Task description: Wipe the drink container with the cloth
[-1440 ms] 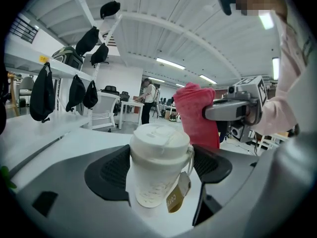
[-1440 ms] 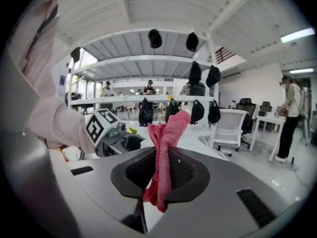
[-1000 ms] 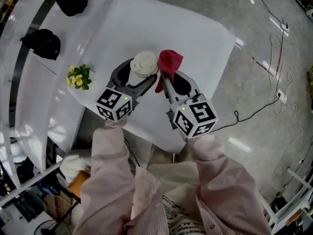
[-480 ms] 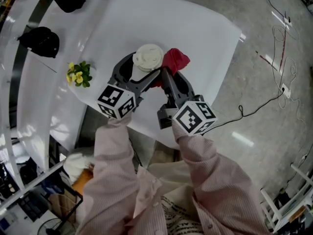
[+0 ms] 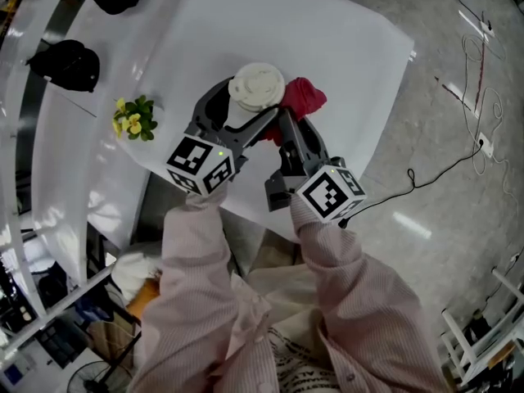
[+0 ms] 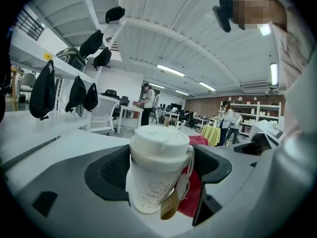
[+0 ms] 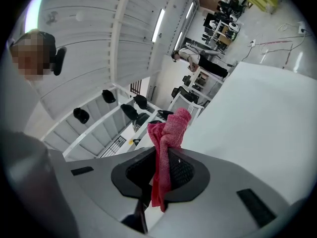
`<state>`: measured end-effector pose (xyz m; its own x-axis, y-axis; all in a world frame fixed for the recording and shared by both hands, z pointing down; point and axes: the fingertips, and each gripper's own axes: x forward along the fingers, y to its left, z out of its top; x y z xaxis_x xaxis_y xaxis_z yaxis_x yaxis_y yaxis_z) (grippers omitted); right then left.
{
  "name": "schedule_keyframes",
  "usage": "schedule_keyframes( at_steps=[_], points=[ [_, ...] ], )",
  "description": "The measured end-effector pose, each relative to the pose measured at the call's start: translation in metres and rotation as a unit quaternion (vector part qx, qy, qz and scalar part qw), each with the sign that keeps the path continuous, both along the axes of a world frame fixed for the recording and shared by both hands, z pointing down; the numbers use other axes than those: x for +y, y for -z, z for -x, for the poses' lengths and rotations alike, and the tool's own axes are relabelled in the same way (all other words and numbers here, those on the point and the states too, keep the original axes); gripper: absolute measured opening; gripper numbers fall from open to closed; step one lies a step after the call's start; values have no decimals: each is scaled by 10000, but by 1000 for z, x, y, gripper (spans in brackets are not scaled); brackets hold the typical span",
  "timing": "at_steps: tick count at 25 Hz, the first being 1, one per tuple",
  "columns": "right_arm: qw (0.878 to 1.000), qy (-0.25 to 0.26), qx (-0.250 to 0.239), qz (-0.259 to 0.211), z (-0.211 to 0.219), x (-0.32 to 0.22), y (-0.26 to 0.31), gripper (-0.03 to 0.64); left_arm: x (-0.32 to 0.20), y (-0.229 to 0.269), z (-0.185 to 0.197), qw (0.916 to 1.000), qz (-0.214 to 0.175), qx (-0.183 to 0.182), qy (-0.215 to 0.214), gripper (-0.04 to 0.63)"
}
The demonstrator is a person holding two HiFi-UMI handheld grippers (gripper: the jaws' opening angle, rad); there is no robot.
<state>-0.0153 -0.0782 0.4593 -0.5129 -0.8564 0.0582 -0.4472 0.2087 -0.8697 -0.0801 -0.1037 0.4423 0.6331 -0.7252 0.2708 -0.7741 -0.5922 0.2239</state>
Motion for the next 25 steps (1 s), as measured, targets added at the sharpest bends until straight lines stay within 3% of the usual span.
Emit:
schedule_keyframes(
  at_steps=[13,25],
  points=[
    [9998,-9,208,50,10,1,-23,46,1,0,2,9999,-72,90,5,393],
    [9976,-135,513,445,10,0,-61,46,1,0,1,9998,-108,142,6,393]
  ],
)
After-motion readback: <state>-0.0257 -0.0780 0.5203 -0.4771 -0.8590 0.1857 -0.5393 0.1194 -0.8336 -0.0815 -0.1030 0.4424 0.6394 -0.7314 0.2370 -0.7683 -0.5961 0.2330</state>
